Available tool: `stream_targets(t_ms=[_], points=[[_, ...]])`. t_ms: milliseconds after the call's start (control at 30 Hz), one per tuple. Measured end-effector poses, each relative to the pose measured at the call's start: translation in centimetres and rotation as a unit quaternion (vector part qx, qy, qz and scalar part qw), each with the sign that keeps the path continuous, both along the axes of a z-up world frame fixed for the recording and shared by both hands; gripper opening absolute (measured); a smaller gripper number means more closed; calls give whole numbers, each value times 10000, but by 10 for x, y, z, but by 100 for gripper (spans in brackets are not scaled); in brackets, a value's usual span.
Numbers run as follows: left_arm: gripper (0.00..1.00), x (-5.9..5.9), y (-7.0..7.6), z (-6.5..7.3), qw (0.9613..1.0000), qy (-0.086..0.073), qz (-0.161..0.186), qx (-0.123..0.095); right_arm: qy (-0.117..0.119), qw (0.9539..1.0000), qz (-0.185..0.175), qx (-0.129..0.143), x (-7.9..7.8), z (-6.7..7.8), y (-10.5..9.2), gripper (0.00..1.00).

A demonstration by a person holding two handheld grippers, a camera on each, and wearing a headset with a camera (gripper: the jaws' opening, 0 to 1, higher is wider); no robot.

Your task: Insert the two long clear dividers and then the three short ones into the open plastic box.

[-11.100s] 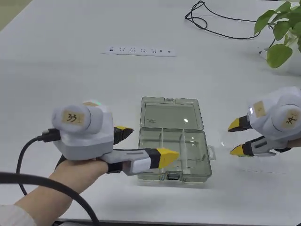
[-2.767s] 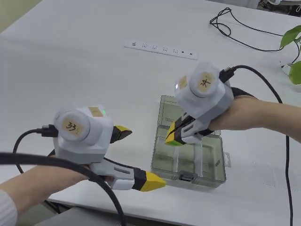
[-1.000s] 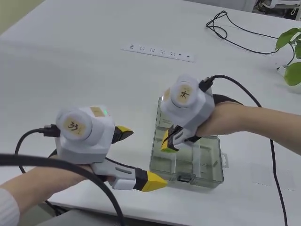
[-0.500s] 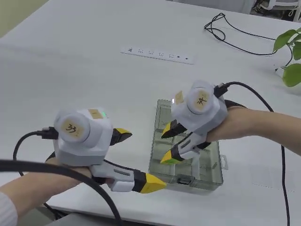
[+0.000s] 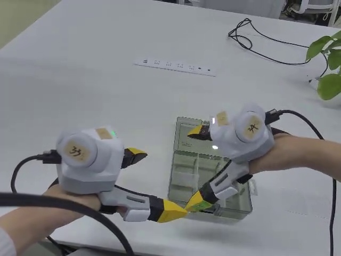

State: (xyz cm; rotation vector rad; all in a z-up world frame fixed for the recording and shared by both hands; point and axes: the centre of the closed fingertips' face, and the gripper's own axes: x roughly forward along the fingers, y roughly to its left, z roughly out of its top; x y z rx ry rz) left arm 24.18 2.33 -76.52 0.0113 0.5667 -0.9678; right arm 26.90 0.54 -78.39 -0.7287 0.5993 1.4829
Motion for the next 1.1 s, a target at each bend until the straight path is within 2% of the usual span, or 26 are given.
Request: stream_targets(t_ms=[67,233,300,367,433,500,533,667,833,867,1100], points=[[95,0,0,0,10000,-1,3,-4,36,10000,-64,21,1,1,0,100],[96,2,1,2,10000,-38,37,-25,97,9986,-361,365,3,8,0,100],[96,3,1,3,10000,-52,63,-46,261,9965,-613,514,5,11,-6,100],[97,3,2,3,9999,-50,75,-62,186,9952,-714,641,8,14,-12,100],[98,3,3,4,9999,-41,102,-113,280,9942,-849,598,7,12,-22,100],[98,3,3,5,9998,-41,127,-138,209,9930,-961,652,11,13,-32,100],[98,3,3,5,9998,-51,132,-137,250,9916,-1088,658,12,13,-40,100],[99,3,4,5,9998,-49,163,-138,164,9901,-1283,553,15,8,-64,100],[99,4,3,7,9997,-61,176,-137,172,9856,-1615,468,15,5,-101,100],[99,4,3,7,9997,-61,175,-134,172,9851,-1646,468,16,5,-104,100],[99,6,0,8,9998,-62,162,-115,144,9787,-2013,387,9,8,-139,100]])
